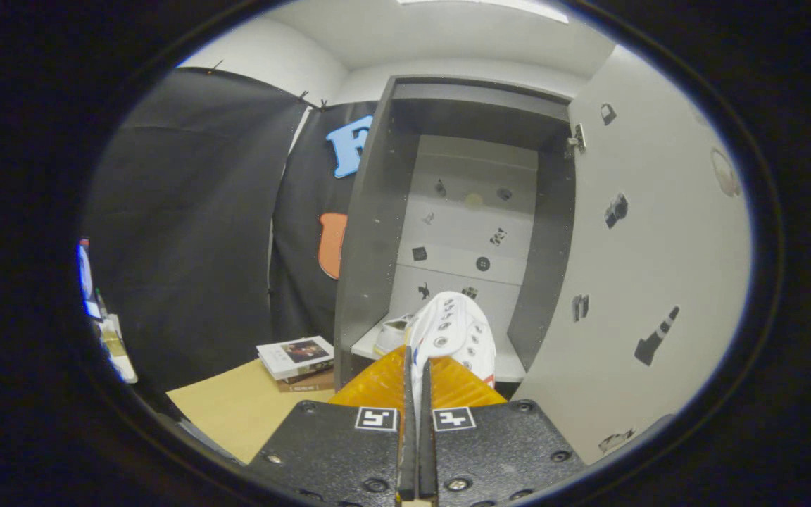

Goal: Open the shoe cabinet door, grab the shoes and put them into the shoe cabinet, then close the shoe cabinet door.

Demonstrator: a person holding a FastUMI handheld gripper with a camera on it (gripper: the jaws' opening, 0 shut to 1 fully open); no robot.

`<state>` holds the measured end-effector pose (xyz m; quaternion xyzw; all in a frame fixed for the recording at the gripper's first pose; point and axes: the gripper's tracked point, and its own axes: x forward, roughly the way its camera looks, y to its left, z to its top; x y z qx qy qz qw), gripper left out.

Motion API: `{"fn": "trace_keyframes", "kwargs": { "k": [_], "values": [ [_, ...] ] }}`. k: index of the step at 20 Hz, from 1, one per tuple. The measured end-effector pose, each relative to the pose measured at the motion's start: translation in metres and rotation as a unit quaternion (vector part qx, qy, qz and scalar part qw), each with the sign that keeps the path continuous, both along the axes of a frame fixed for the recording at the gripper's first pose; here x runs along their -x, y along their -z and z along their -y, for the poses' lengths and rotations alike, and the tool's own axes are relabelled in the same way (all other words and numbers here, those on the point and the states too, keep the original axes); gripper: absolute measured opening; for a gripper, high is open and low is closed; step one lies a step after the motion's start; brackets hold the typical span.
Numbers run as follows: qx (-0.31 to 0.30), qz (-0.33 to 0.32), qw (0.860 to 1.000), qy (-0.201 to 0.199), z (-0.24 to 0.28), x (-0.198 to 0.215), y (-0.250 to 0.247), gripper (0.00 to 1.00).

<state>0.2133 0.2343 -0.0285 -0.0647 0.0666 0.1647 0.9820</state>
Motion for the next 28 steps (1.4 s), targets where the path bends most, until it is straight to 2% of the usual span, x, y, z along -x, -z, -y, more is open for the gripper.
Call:
{"fn": "trace_keyframes", "kwargs": {
  "k": [3, 7, 9, 13, 19, 22, 28],
  "values": [
    [0.013, -0.01, 1.0, 0.013, -0.004, -0.042, -0.013, 0.05],
    [0.026, -0.041, 0.998, 0.032, -0.007, -0.102, -0.003, 0.05],
    [0.045, -0.054, 0.997, 0.039, -0.006, -0.133, 0.01, 0.05],
    [0.045, -0.094, 0.993, 0.055, -0.003, -0.196, 0.044, 0.05],
    [0.105, -0.117, 0.985, 0.068, 0.007, -0.278, 0.1, 0.05],
    [0.102, -0.147, 0.982, 0.063, 0.006, -0.299, 0.128, 0.05],
    [0.115, -0.131, 0.984, 0.049, -0.003, -0.313, 0.133, 0.07]
  ]
}}
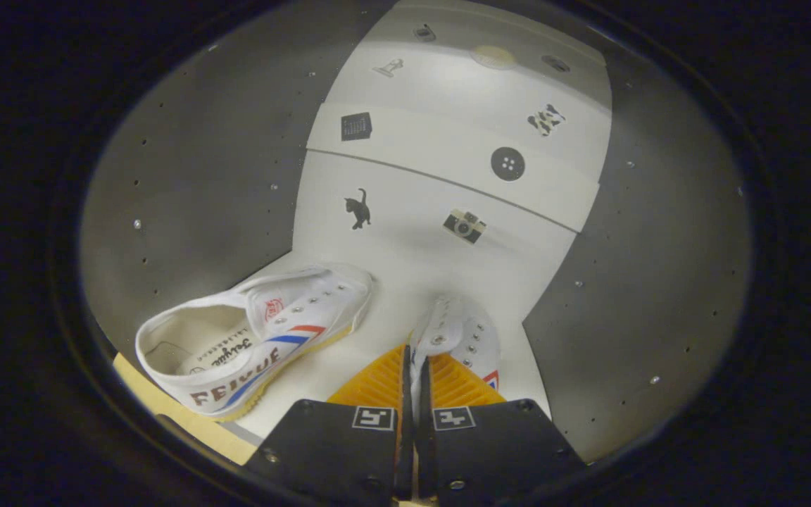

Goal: Open the shoe cabinet door, grab the shoes and put them into the shoe cabinet, then close the shoe cabinet door.

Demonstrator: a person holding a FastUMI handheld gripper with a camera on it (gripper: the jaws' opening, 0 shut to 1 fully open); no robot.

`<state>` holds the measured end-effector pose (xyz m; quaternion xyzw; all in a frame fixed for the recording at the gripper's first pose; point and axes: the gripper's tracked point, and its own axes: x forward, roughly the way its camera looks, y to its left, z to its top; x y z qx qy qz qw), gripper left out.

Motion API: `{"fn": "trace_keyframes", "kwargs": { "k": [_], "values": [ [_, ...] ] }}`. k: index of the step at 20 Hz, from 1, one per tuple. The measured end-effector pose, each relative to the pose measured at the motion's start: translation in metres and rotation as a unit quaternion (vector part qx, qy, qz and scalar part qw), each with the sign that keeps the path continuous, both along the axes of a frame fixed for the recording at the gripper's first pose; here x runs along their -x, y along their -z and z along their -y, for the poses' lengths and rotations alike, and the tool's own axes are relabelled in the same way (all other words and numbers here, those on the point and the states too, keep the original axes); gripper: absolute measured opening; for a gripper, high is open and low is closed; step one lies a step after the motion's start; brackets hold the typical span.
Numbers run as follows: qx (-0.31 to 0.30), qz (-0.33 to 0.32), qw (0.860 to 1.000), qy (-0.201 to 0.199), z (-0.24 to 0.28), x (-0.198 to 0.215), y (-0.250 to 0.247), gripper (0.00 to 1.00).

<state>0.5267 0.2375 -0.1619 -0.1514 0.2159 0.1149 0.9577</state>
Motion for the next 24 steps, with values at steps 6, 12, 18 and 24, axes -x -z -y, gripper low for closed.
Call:
{"fn": "trace_keyframes", "kwargs": {
  "k": [6, 12, 18, 24],
  "values": [
    [0.032, 0.041, 0.999, 0.009, 0.01, 0.011, -0.016, 0.28],
    [0.012, 0.1, 0.995, 0.01, 0.011, 0.064, -0.063, 0.68],
    [-0.076, 0.132, 0.988, 0.007, 0.013, 0.159, -0.114, 1.0],
    [-0.139, 0.161, 0.977, -0.003, 0.038, 0.263, -0.172, 1.0]
  ]
}}
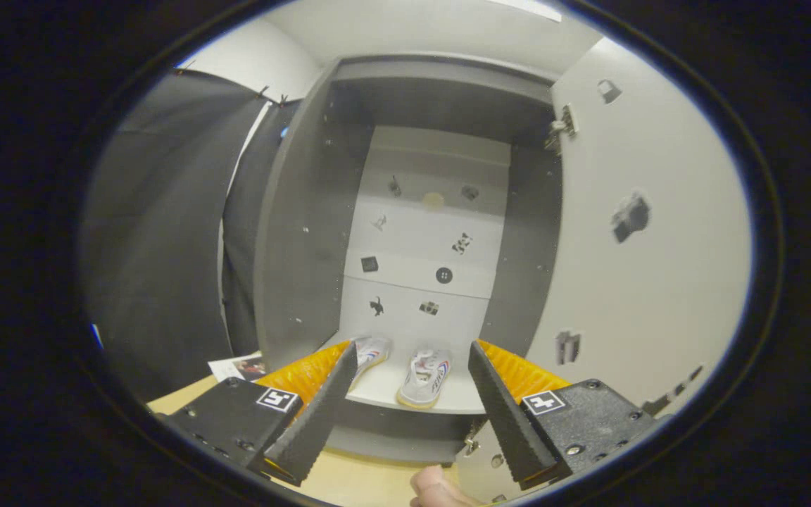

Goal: Open the shoe cabinet door, grab the shoes and put them into the shoe cabinet, then close the shoe cabinet door.

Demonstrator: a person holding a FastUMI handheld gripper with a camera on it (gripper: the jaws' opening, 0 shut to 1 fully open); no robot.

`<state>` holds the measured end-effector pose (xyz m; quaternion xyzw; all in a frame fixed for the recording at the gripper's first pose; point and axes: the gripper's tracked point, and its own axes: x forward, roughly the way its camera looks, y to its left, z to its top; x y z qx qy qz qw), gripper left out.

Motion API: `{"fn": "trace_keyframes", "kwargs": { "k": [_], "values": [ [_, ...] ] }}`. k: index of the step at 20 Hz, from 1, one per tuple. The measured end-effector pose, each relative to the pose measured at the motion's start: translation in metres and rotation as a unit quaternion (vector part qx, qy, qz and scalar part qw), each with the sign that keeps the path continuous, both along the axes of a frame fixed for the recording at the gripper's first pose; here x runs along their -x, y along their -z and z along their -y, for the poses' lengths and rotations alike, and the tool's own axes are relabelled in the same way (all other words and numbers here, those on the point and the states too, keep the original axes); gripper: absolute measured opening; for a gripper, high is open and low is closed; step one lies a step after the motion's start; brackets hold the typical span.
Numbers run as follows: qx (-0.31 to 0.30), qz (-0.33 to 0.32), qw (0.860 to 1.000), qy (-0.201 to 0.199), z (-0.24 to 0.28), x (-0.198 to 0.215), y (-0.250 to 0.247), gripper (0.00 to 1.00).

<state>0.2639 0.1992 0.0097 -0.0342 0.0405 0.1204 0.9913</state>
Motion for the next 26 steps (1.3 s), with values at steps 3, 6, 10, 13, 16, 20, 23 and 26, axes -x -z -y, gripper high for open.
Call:
{"fn": "trace_keyframes", "kwargs": {
  "k": [3, 6, 10, 13, 16, 20, 23, 26],
  "values": [
    [-0.004, 0.018, 1.0, 0.015, 0.026, 0.056, -0.023, 1.0],
    [-0.002, 0.045, 0.999, 0.003, 0.041, 0.115, -0.046, 1.0],
    [0.003, 0.068, 0.997, 0.023, 0.081, 0.19, -0.068, 1.0],
    [-0.007, 0.07, 0.997, 0.038, 0.117, 0.233, -0.08, 1.0],
    [-0.016, 0.073, 0.996, 0.049, 0.156, 0.258, -0.083, 1.0],
    [-0.023, 0.085, 0.993, 0.074, 0.213, 0.279, -0.082, 1.0],
    [-0.04, 0.091, 0.99, 0.103, 0.261, 0.291, -0.084, 1.0],
    [-0.048, 0.088, 0.986, 0.131, 0.31, 0.293, -0.081, 1.0]
  ]
}}
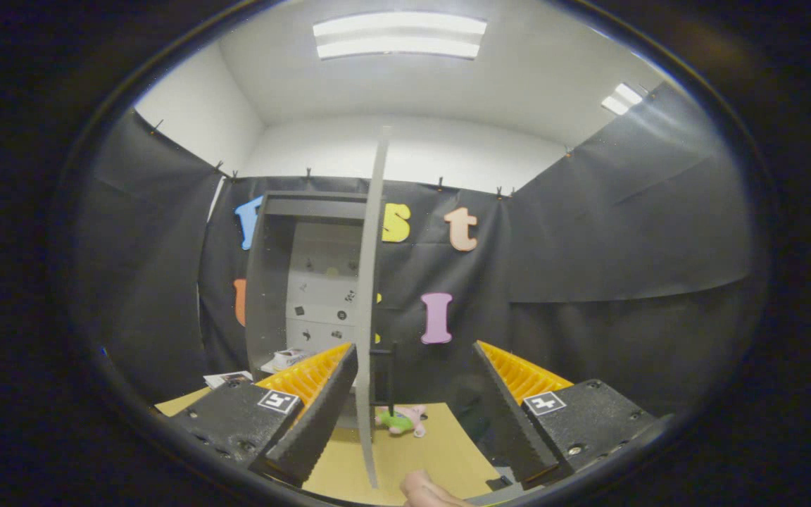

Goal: Open the shoe cabinet door, grab the shoes and put them into the shoe cabinet, then close the shoe cabinet door.

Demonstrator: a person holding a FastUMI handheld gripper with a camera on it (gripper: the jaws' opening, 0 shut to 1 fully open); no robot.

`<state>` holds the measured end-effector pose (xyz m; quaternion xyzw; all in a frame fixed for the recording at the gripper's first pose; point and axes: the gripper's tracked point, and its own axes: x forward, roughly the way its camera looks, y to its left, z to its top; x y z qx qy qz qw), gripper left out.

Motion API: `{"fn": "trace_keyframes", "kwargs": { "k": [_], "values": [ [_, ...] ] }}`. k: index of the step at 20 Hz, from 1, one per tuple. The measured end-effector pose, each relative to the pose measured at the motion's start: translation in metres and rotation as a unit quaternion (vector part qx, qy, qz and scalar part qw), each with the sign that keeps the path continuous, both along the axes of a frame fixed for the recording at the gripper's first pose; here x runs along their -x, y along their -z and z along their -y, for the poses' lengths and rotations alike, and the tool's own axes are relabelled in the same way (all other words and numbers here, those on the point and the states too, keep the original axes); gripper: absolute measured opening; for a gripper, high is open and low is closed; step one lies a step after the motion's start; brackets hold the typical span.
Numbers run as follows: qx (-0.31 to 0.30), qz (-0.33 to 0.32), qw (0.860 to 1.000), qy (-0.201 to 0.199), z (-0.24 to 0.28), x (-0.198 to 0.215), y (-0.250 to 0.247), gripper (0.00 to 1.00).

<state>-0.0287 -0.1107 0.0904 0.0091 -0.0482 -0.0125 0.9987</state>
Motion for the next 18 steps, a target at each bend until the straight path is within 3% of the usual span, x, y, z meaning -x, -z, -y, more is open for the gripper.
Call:
{"fn": "trace_keyframes", "kwargs": {
  "k": [7, 10, 15, 18],
  "values": [
    [-0.014, -0.034, 0.999, 0.008, 0.078, -0.063, 0.025, 1.0],
    [-0.027, -0.052, 0.998, -0.028, 0.083, -0.1, 0.036, 1.0],
    [0.037, -0.054, 0.995, -0.072, 0.076, -0.134, 0.047, 1.0],
    [0.005, -0.087, 0.989, -0.119, 0.046, -0.142, 0.058, 1.0]
  ]
}}
